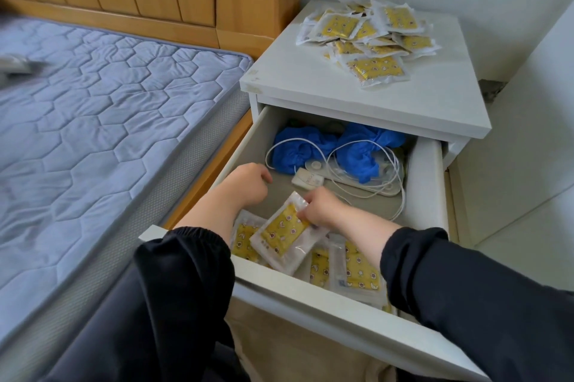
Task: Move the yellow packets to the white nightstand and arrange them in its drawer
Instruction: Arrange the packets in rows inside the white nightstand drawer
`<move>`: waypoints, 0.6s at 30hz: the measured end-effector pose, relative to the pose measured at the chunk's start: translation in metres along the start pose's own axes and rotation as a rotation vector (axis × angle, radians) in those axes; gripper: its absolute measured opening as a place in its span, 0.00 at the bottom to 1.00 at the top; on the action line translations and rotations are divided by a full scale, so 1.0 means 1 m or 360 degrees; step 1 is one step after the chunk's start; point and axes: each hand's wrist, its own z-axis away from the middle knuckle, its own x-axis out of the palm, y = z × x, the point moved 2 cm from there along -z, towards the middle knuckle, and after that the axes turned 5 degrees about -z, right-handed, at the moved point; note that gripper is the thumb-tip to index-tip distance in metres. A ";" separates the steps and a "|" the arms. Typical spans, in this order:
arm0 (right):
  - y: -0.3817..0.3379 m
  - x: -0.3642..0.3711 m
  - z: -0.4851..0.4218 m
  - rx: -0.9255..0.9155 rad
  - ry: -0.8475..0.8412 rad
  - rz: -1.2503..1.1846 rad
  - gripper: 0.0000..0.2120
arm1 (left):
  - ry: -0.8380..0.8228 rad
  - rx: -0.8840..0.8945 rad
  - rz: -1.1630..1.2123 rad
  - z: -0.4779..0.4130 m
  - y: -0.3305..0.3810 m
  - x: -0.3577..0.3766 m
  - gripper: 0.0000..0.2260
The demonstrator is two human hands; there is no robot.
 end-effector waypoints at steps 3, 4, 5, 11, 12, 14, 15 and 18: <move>-0.008 0.019 -0.007 -0.0130 -0.0054 -0.0071 0.06 | -0.0089 0.0007 -0.0202 -0.005 0.000 0.006 0.18; -0.011 0.023 -0.007 -0.0190 -0.0078 -0.0143 0.05 | -0.0172 -0.0006 -0.0320 -0.007 0.000 0.010 0.18; -0.011 0.026 -0.008 -0.0235 -0.0099 -0.0216 0.10 | -0.0247 -0.0015 -0.0442 -0.007 0.000 0.013 0.18; 0.011 0.022 -0.017 -0.0100 -0.0177 -0.0695 0.20 | -0.0536 0.0035 -0.0634 -0.008 0.000 0.030 0.27; 0.012 0.021 -0.017 -0.0061 -0.0205 -0.0819 0.19 | -0.0580 0.0056 -0.0657 -0.007 0.001 0.032 0.28; 0.015 0.021 -0.021 0.0027 -0.0153 -0.0977 0.16 | -0.0635 0.0069 -0.0706 -0.004 0.002 0.034 0.27; 0.016 0.021 -0.023 0.0058 -0.0043 -0.0922 0.14 | -0.0650 0.0070 -0.0730 -0.004 0.001 0.035 0.27; 0.020 0.017 -0.023 0.0088 0.0118 -0.0252 0.10 | -0.0653 0.0054 -0.0801 -0.007 -0.002 0.040 0.26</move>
